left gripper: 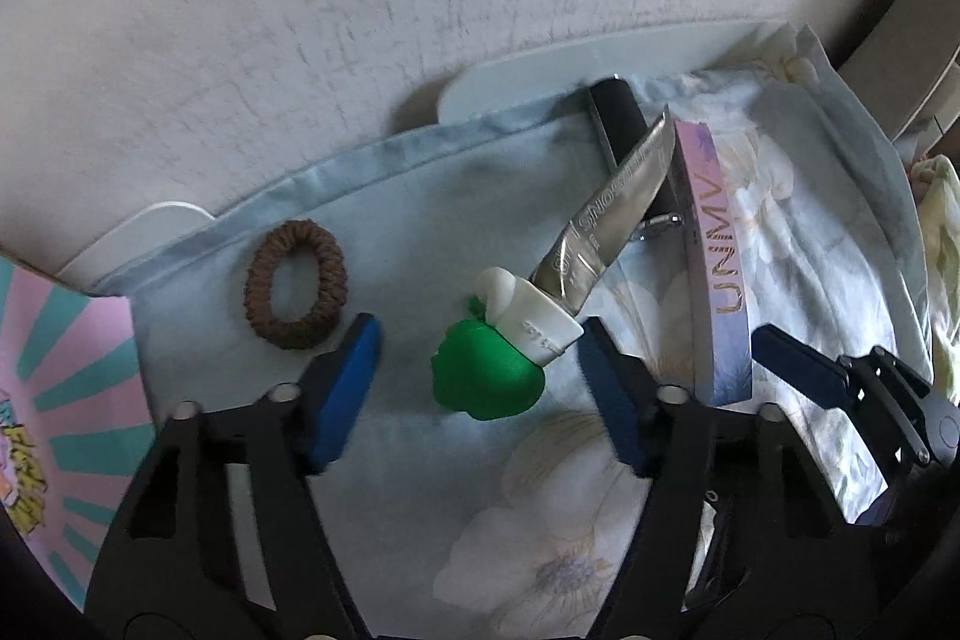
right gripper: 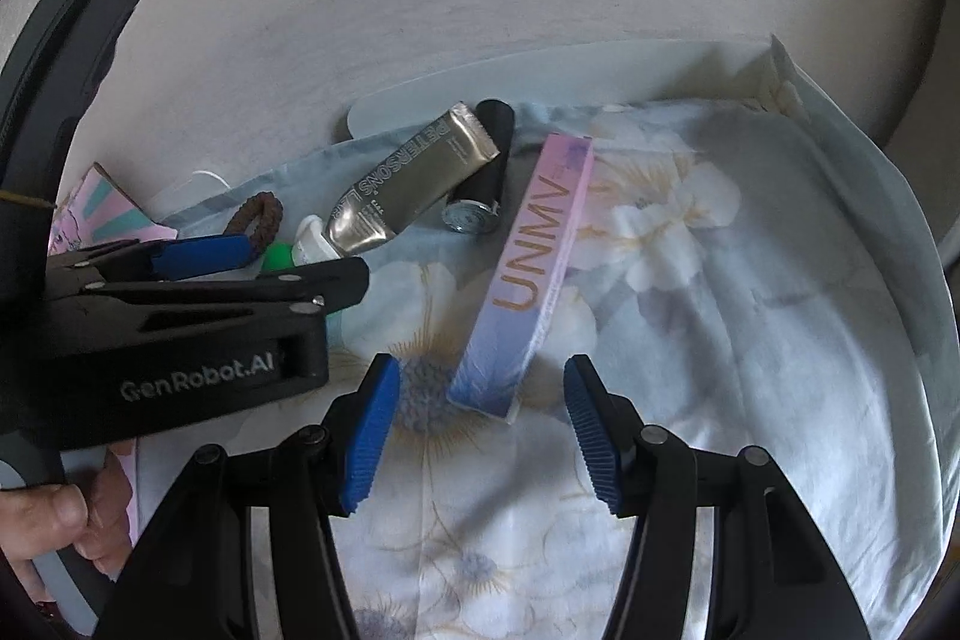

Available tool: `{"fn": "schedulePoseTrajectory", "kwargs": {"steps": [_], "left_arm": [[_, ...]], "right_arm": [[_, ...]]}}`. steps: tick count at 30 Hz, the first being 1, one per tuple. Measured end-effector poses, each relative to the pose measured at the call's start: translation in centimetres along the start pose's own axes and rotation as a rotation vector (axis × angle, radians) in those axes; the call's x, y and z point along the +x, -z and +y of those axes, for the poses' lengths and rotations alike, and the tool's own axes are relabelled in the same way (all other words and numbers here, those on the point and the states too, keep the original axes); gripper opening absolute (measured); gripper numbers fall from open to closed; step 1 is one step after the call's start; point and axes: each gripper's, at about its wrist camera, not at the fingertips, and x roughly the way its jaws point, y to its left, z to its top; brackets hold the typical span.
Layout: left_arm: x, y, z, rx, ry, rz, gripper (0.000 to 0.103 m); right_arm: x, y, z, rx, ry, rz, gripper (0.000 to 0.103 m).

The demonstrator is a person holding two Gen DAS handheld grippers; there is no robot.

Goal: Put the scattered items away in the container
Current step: 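Grasp the green-capped bottle with the left tool while the right tool grasps the pink UNMV box, then lift bottle and UNMV box and carry both over the cardboard box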

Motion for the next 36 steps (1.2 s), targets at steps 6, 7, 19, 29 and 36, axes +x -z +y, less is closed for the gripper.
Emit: {"fn": "schedulePoseTrajectory", "kwargs": {"steps": [6, 7, 19, 29, 36], "left_arm": [[0.0, 0.1, -0.8, 0.033, -0.017, -0.003, 0.048], [0.0, 0.1, -0.9, 0.031, -0.013, -0.005, 0.046], [-1.6, 0.4, -0.3, -0.033, 0.021, -0.015, 0.033], [-7.2, 1.6, 1.3, -0.097, 0.074, -0.087, 0.033], [-11.6, 2.0, 1.8, -0.146, 0.097, -0.143, 0.033]], "right_arm": [[0.3, -0.2, 0.2, -0.043, -0.005, 0.002, 0.040], [0.3, -0.2, 0.2, -0.046, -0.001, 0.003, 0.035], [-1.5, -0.3, -1.4, -0.016, 0.007, -0.048, 0.022], [-6.5, -1.2, -2.4, 0.012, -0.029, -0.161, 0.021], [-10.2, -2.3, -1.7, -0.003, -0.051, -0.224, 0.003]]}}
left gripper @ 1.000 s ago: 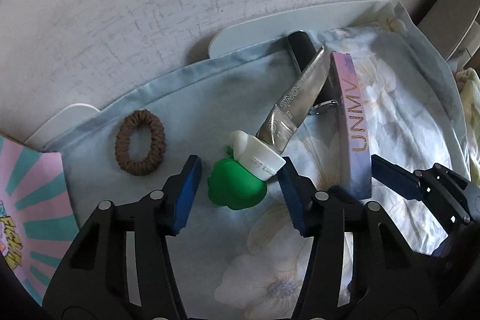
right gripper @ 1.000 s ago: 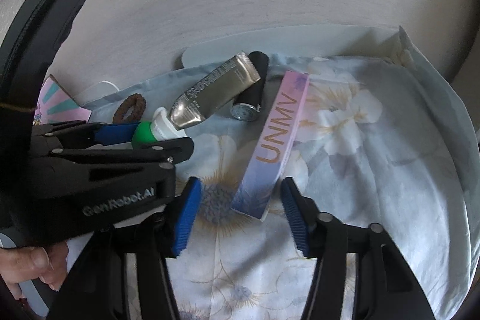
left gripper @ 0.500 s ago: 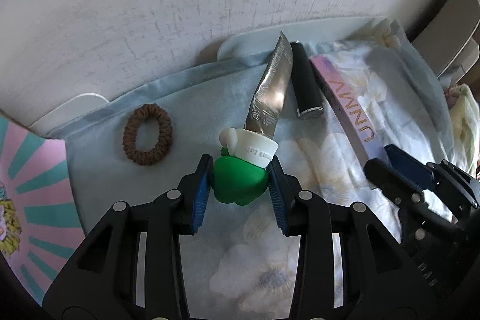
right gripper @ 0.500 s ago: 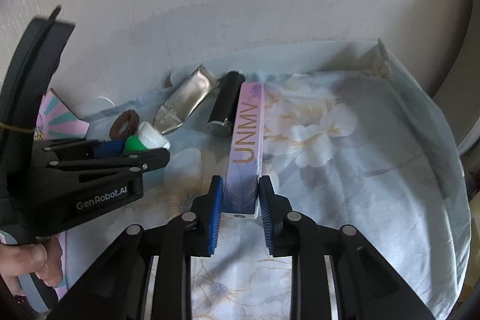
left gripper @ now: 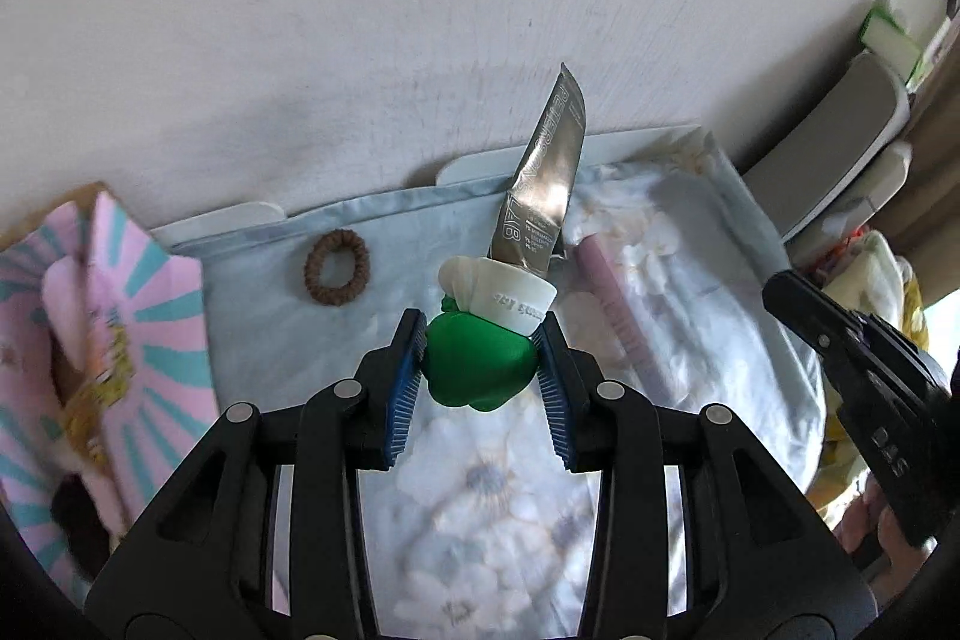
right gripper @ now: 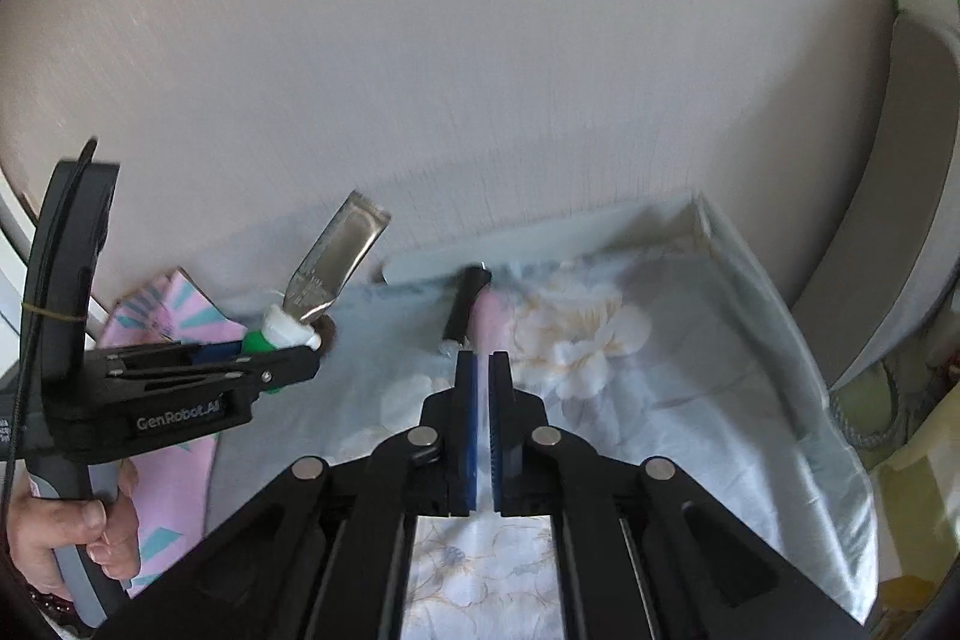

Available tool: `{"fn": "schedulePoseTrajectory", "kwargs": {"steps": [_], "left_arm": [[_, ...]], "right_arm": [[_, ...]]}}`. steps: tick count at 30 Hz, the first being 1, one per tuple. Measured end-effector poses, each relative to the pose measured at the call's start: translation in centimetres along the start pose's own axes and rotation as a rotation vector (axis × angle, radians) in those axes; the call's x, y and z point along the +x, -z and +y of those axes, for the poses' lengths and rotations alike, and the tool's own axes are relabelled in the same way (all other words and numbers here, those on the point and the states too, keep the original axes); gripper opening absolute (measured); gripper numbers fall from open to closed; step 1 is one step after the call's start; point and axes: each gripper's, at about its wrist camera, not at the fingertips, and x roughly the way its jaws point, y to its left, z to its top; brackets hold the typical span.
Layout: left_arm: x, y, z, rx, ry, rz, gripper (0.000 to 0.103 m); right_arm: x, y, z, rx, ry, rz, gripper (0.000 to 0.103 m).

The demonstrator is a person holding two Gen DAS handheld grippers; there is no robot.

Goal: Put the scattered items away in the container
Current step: 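Lift bottle and UNMV box and carry both over the cardboard box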

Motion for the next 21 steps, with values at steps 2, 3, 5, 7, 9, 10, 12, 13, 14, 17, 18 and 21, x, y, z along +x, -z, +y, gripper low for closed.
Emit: {"fn": "schedulePoseTrajectory", "kwargs": {"steps": [2, 3, 5, 7, 9, 10, 12, 13, 14, 17, 18, 21], "left_arm": [[-0.6, 0.5, -0.1, -0.014, -0.006, -0.011, 0.033], [-1.1, 0.8, 0.1, -0.023, -0.009, -0.013, 0.033], [-2.6, 1.6, 0.9, -0.038, -0.015, -0.020, 0.033], [-3.0, 2.1, 1.2, -0.041, -0.025, -0.021, 0.033], [-2.1, 2.3, 0.6, -0.038, -0.036, -0.019, 0.033], [-1.8, 2.5, 0.6, -0.038, -0.039, -0.014, 0.033], [-1.2, 3.0, 0.7, -0.044, -0.038, 0.003, 0.033], [-1.0, 3.3, 0.8, -0.046, -0.036, 0.009, 0.033], [-0.8, 3.6, 0.8, -0.050, -0.035, 0.016, 0.033], [-0.3, 4.3, 0.6, -0.056, -0.028, 0.034, 0.033], [-0.2, 4.6, 0.5, -0.054, -0.028, 0.039, 0.033], [-0.1, 4.9, 0.4, -0.041, -0.033, 0.047, 0.033]], "right_arm": [[-0.2, -0.1, 0.4, -0.026, 0.018, 0.003, 0.003], [-0.1, 0.0, 0.4, -0.036, 0.016, 0.012, 0.003], [0.4, 0.6, 0.5, -0.053, 0.018, 0.027, 0.003], [1.1, 1.5, 0.4, -0.056, 0.026, 0.046, 0.003], [1.4, 2.0, 0.0, -0.051, 0.030, 0.054, 0.003], [1.7, 2.2, -0.3, -0.044, 0.032, 0.062, 0.003], [2.5, 2.6, -0.8, -0.050, 0.033, 0.090, 0.003], [3.1, 2.9, -1.1, -0.052, 0.060, 0.094, 0.003], [3.5, 3.2, -1.3, -0.057, 0.062, 0.100, 0.004], [6.3, 4.2, -1.7, -0.092, 0.109, 0.181, 0.015], [6.8, 4.4, -1.8, -0.098, 0.113, 0.191, 0.018], [7.4, 4.8, -1.9, -0.101, 0.112, 0.202, 0.036]]}}
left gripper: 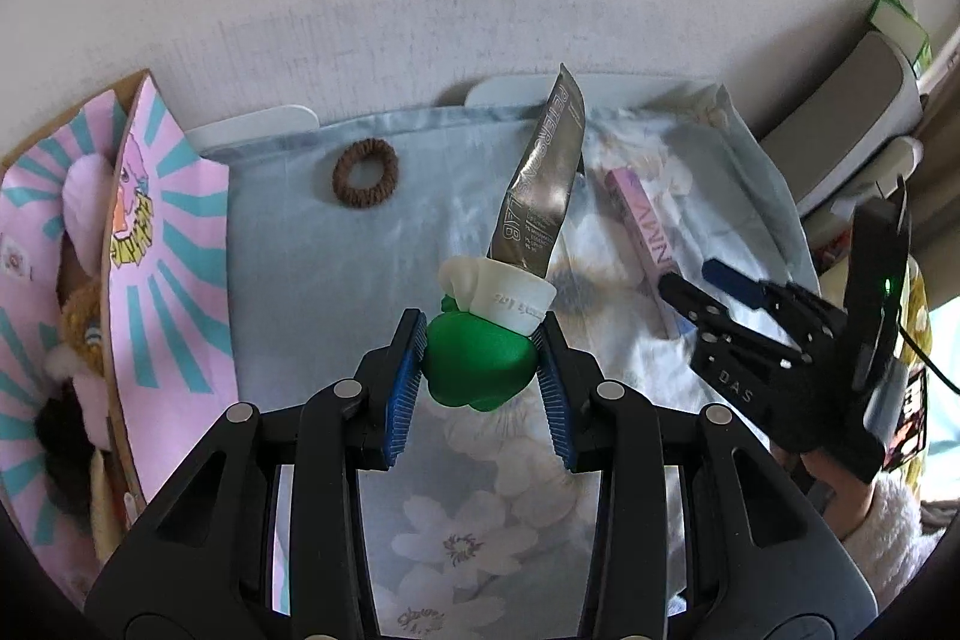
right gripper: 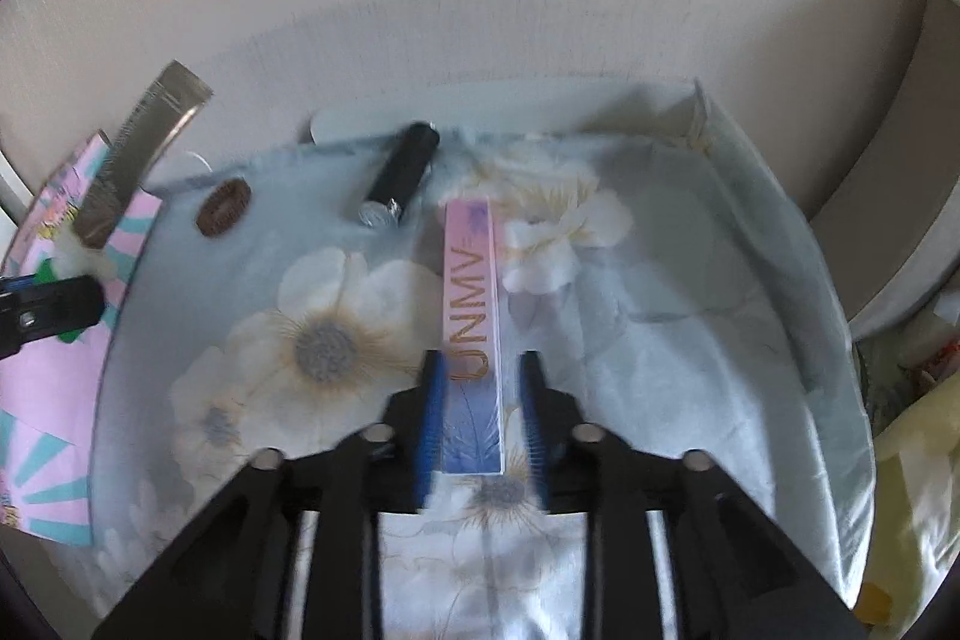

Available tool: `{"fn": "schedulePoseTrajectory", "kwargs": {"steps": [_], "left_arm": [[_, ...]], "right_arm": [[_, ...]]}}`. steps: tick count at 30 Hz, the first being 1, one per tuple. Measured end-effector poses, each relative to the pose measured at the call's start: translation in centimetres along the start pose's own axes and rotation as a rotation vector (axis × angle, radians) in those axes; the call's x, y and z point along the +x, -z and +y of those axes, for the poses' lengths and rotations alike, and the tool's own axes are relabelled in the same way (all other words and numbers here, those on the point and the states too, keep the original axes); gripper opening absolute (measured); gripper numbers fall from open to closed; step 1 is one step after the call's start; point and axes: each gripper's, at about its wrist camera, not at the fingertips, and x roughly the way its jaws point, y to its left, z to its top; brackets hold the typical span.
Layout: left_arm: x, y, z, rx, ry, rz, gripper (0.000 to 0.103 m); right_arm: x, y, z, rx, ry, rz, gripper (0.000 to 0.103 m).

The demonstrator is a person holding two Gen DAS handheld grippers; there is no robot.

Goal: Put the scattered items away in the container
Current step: 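Lift bottle and UNMV box and carry both over the cardboard box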

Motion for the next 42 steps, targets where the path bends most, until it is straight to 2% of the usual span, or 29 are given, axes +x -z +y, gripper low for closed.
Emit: {"fn": "schedulePoseTrajectory", "kwargs": {"steps": [1, 2, 8, 9, 10, 13, 19, 26, 35, 38, 42], "left_arm": [[0.0, 0.1, -0.1, 0.005, -0.004, 0.000, 0.033], [-0.1, 0.1, -0.1, 0.007, -0.006, 0.001, 0.033], [-0.5, 0.1, 0.2, -0.004, -0.005, -0.007, 0.033], [-0.6, 0.1, 0.2, -0.004, -0.006, -0.010, 0.033], [-0.8, 0.1, 0.2, -0.004, -0.007, -0.013, 0.033], [-1.6, 0.1, 0.4, -0.011, -0.003, -0.027, 0.033], [-4.0, 0.8, 1.8, -0.043, -0.005, -0.052, 0.033], [-9.1, 1.8, 3.9, -0.099, 0.005, -0.138, 0.033], [-18.4, 4.9, 9.0, -0.171, -0.164, -0.272, 0.033], [-19.9, 6.4, 11.7, -0.220, -0.236, -0.286, 0.033], [-20.0, 8.0, 14.7, -0.280, -0.285, -0.275, 0.033]], "right_arm": [[0.2, 0.0, 0.0, 0.006, -0.013, -0.005, 0.043], [0.3, 0.0, 0.0, 0.007, -0.021, -0.008, 0.044], [1.5, -0.1, 0.2, -0.001, -0.049, 0.019, 0.043], [2.0, -0.1, 0.1, 0.002, -0.051, 0.036, 0.030], [2.0, -0.1, 0.1, -0.007, -0.033, 0.027, 0.022], [1.8, -0.1, -0.2, -0.011, -0.033, 0.027, 0.021], [-3.0, -1.0, 0.7, -0.026, -0.080, -0.056, 0.021], [-8.2, -2.9, 4.2, -0.048, -0.238, -0.131, 0.021], [-13.0, -5.8, 13.1, -0.161, -0.481, -0.208, 0.021], [-13.4, -6.2, 16.0, -0.211, -0.530, -0.213, 0.021], [-13.2, -6.4, 20.6, -0.282, -0.591, -0.197, 0.021]]}}
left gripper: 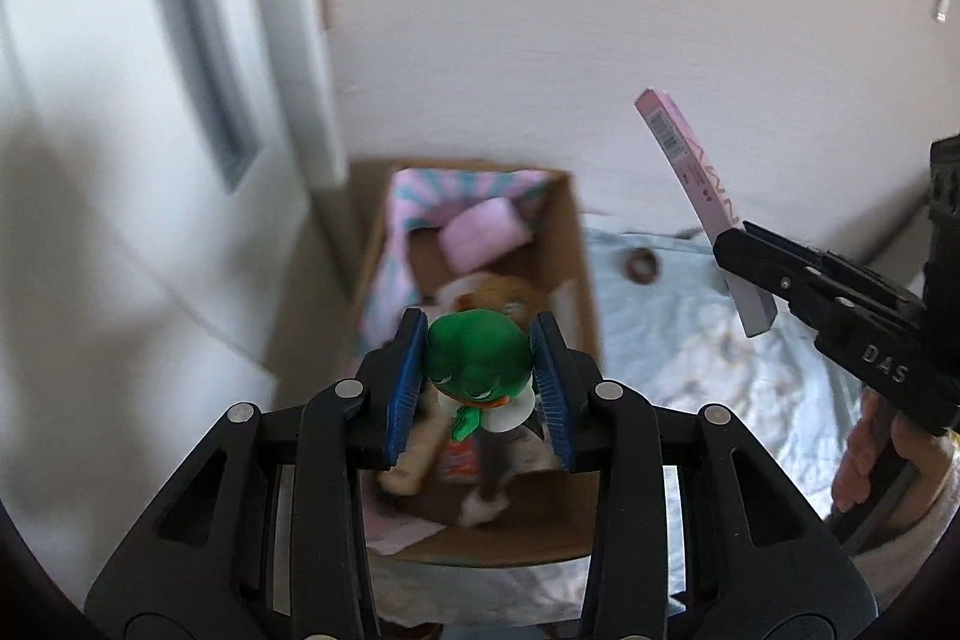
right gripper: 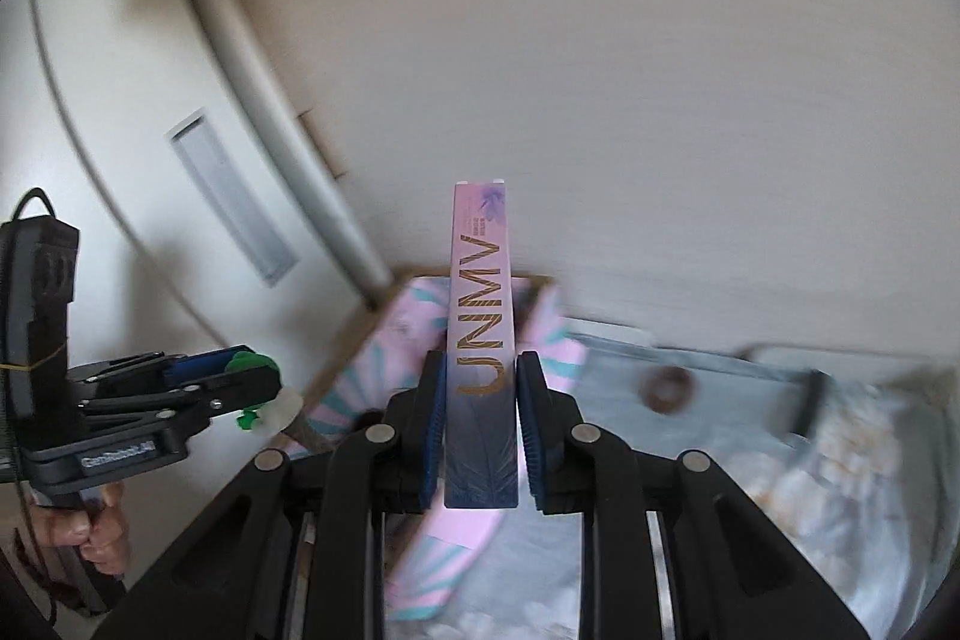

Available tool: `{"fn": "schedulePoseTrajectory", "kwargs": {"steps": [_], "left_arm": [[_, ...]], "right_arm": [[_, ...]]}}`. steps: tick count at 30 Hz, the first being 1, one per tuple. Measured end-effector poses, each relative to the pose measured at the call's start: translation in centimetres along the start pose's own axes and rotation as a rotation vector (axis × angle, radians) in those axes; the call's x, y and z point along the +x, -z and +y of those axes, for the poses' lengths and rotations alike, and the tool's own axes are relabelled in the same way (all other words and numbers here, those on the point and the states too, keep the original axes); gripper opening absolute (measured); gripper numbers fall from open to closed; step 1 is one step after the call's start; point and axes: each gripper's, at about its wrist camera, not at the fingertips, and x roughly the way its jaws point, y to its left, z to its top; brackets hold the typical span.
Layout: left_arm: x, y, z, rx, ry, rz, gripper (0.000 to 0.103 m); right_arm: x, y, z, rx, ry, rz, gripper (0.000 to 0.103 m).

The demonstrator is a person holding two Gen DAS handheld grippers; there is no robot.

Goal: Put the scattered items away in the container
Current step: 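Lift bottle and UNMV box and carry both over the cardboard box, then open both tools to drop bottle and UNMV box into the box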

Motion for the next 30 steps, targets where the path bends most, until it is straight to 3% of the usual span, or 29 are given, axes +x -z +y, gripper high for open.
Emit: {"fn": "schedulePoseTrajectory", "kwargs": {"steps": [10, 23, 24, 25, 27, 28, 30], "left_arm": [[2.7, 2.5, 1.4, -0.006, 0.002, 0.078, 0.033], [4.0, 2.6, 0.9, 0.020, -0.011, 0.114, 0.034], [4.0, 2.5, 0.8, 0.020, -0.027, 0.115, 0.046], [3.9, 2.4, 0.7, 0.023, -0.038, 0.116, 0.067], [3.5, 2.2, 0.6, 0.030, -0.063, 0.098, 0.085], [3.0, 2.1, 0.5, 0.036, -0.066, 0.081, 0.086], [2.7, 1.9, 0.3, 0.045, -0.064, 0.073, 0.088]], "right_arm": [[7.1, 1.9, 5.2, -0.031, -0.069, 0.147, 0.021], [8.7, 2.0, 5.2, -0.033, -0.040, 0.188, 0.022], [8.8, 1.9, 5.2, -0.031, -0.033, 0.195, 0.022], [9.0, 1.8, 5.1, -0.020, -0.021, 0.195, 0.022], [9.0, 1.6, 4.8, -0.001, -0.009, 0.198, 0.034], [8.9, 1.4, 4.7, 0.008, -0.009, 0.193, 0.047], [8.4, 1.3, 4.5, 0.021, -0.018, 0.168, 0.053]]}}
